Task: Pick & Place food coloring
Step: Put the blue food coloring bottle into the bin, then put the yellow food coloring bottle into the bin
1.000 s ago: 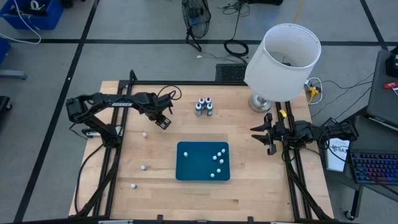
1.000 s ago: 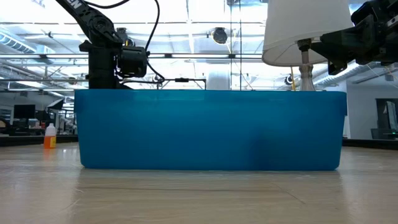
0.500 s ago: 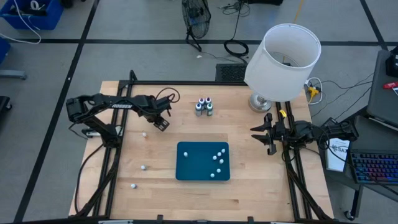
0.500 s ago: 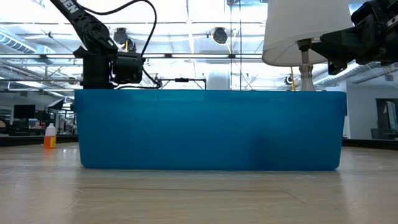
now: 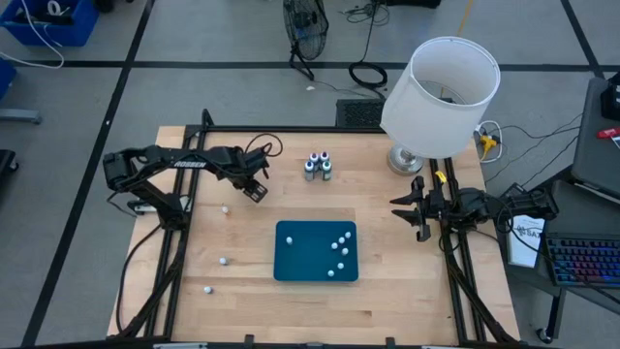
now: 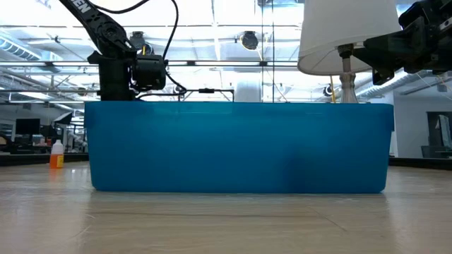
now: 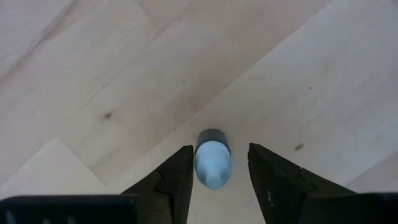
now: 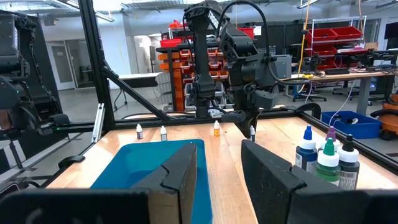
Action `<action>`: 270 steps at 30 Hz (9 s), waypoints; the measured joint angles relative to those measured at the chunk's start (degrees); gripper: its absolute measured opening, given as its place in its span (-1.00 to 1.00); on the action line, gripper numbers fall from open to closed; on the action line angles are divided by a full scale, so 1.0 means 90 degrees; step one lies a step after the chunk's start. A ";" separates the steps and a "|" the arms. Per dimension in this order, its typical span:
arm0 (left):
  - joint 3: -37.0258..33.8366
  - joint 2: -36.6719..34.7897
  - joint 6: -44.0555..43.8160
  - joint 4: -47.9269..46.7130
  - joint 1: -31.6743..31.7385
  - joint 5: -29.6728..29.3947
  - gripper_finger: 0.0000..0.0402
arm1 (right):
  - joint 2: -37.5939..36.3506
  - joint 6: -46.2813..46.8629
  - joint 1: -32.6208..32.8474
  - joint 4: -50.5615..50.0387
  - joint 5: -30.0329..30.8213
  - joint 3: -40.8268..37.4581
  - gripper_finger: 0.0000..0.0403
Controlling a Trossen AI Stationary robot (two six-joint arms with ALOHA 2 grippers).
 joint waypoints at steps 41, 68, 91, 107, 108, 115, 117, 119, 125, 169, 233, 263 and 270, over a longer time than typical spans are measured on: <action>0.0006 -0.0005 0.0418 -0.0095 0.0000 0.0005 -0.23 | 0.0000 0.0000 0.0000 -0.0002 0.0000 -0.0001 -0.43; 0.0009 -0.0007 0.0599 0.0043 0.0005 -0.0157 -0.37 | 0.0000 0.0000 0.0000 0.0000 0.0000 0.0000 -0.43; 0.1937 -0.0222 0.0384 -0.1355 -0.1398 0.0119 -0.65 | 0.0000 -0.0001 0.0000 0.0000 0.0000 -0.0002 -0.43; 0.4723 0.1818 0.0327 -0.1739 -0.4471 0.0133 -0.65 | 0.0002 -0.0002 0.0000 -0.0001 -0.0001 -0.0001 -0.43; 0.4747 0.1943 0.0332 -0.1762 -0.4576 0.0172 -0.65 | 0.0002 0.0000 0.0000 0.0000 -0.0001 -0.0002 -0.43; 0.4730 0.2586 -0.0188 -0.1972 -0.4881 0.0194 -0.65 | 0.0002 -0.0002 0.0000 0.0000 -0.0001 0.0000 -0.43; 0.4729 0.2761 -0.0293 -0.1966 -0.4889 0.0197 -0.65 | 0.0002 -0.0002 0.0000 -0.0005 -0.0001 -0.0002 -0.43; 0.4727 0.2913 -0.0354 -0.1931 -0.4889 0.0236 -0.65 | 0.0002 0.0000 0.0000 0.0000 -0.0001 -0.0002 -0.43; 0.4722 0.3337 -0.0421 -0.1772 -0.4894 0.0357 -0.65 | 0.0002 -0.0001 0.0000 0.0000 -0.0001 0.0000 -0.43; 0.3599 0.0589 -0.4226 -0.4595 -0.4876 -0.2055 0.13 | 0.0002 -0.0002 0.0000 -0.0002 -0.0001 -0.0002 -0.43; -0.1587 -0.2339 -0.4081 -0.1098 -0.2543 -0.0313 0.20 | 0.0002 0.0000 0.0000 0.0000 -0.0001 -0.0001 -0.43; -0.1548 -0.2336 -0.3659 -0.1113 -0.2543 -0.0267 -0.65 | 0.0002 0.0000 0.0000 -0.0002 -0.0001 -0.0002 -0.43; -0.0592 -0.2336 -0.3215 -0.1098 -0.2791 -0.0355 -0.69 | 0.0002 0.0000 0.0000 0.0000 -0.0001 -0.0001 -0.43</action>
